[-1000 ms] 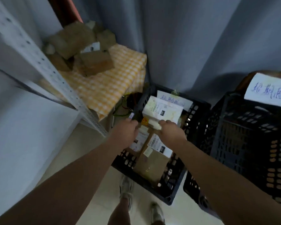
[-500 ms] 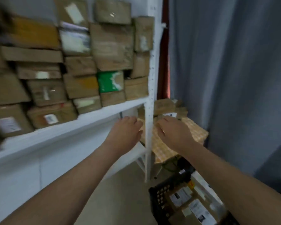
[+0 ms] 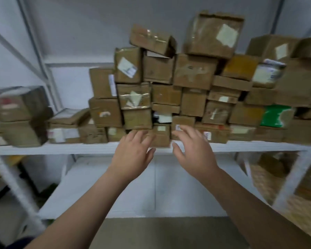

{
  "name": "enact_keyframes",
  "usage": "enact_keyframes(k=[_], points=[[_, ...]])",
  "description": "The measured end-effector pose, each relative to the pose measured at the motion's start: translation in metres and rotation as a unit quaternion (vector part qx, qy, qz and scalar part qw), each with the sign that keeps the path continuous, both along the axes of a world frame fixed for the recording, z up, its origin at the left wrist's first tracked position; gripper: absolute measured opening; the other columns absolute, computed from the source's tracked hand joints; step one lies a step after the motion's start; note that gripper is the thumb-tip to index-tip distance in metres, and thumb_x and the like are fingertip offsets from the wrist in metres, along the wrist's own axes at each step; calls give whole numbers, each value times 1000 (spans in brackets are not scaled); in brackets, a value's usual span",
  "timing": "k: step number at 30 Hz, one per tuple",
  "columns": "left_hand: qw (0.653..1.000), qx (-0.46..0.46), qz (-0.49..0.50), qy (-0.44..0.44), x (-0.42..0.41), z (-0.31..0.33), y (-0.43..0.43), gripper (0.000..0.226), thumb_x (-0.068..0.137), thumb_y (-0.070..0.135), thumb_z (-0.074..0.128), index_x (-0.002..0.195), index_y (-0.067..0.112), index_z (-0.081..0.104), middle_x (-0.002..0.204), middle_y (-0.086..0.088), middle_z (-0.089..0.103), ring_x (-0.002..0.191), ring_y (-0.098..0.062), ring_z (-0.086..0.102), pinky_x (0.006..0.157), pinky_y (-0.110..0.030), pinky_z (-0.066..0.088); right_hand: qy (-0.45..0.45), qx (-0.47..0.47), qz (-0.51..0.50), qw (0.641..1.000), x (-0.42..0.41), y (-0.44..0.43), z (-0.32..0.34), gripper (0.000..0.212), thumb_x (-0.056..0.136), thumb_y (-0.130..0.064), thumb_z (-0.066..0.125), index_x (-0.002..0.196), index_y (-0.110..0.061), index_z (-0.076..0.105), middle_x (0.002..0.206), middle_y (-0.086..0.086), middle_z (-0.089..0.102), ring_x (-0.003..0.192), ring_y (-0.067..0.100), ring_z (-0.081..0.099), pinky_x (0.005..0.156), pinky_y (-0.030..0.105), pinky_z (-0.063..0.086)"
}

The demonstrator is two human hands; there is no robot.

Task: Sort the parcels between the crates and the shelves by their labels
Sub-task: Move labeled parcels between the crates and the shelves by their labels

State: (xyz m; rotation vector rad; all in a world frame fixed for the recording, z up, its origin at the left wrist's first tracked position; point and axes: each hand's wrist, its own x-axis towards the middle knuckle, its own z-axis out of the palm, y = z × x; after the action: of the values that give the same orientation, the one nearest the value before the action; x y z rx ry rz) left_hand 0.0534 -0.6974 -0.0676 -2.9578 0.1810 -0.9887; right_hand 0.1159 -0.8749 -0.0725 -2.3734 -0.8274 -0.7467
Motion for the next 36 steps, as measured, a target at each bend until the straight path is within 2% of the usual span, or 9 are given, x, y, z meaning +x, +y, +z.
enact_keyframes(k=[6,9,13,16,22,27,30,33,36], points=[[995,3,96,20,-45,3,129,36,77,22,76,109,8,68,108,-16,65,92,-38,62,74,-44,52,29,-17,60,998,-12,135,1,42,94,-29,53,135,-21,51,148,3,39,135,24,35,110,41,26],[992,-10,124,32,-59,-4,179,39,84,28,69,119,12,64,120,-13,62,108,-34,58,85,-45,49,43,-25,87,995,-16,193,-1,43,94,-30,52,136,-22,50,147,2,39,135,22,33,109,37,25],[987,-28,148,54,-62,-22,231,45,95,39,49,137,23,47,142,-3,44,129,-24,42,105,-38,38,64,-25,117,991,-18,251,-15,43,92,-26,56,134,-17,53,143,4,44,132,25,39,107,39,31],[984,-33,163,71,-51,-36,262,47,95,41,47,140,25,42,148,-3,37,133,-23,36,107,-36,34,73,-32,136,988,-10,282,-27,42,90,-23,58,131,-14,56,142,7,46,131,26,41,105,40,36],[977,-8,179,111,-3,-52,326,61,91,40,56,145,21,33,154,-12,25,139,-30,27,109,-40,32,90,-45,176,979,29,346,-33,47,93,-25,54,139,-19,46,151,5,34,138,24,31,109,37,31],[971,67,186,133,63,-37,376,80,91,49,50,152,25,3,159,-12,5,146,-26,5,118,-39,6,91,-107,123,982,68,409,-21,58,92,-33,51,145,-26,28,149,8,32,135,28,32,110,43,31],[964,93,182,170,97,-27,397,84,94,47,47,151,23,-8,160,-10,2,147,-25,3,119,-39,5,83,-168,51,981,89,432,-24,61,94,-39,50,146,-21,24,145,9,37,135,27,31,115,40,19],[968,74,146,188,111,-26,409,82,91,53,49,152,25,1,158,-5,17,143,-24,18,114,-38,18,75,-141,28,987,98,438,-33,54,95,-36,52,143,-21,33,137,3,49,130,22,39,116,36,16],[979,58,116,160,111,-27,416,71,89,57,48,148,29,21,151,1,31,136,-23,30,107,-38,26,55,-47,25,997,97,439,-35,39,90,-30,60,127,-20,53,119,1,63,113,21,52,107,35,29]])
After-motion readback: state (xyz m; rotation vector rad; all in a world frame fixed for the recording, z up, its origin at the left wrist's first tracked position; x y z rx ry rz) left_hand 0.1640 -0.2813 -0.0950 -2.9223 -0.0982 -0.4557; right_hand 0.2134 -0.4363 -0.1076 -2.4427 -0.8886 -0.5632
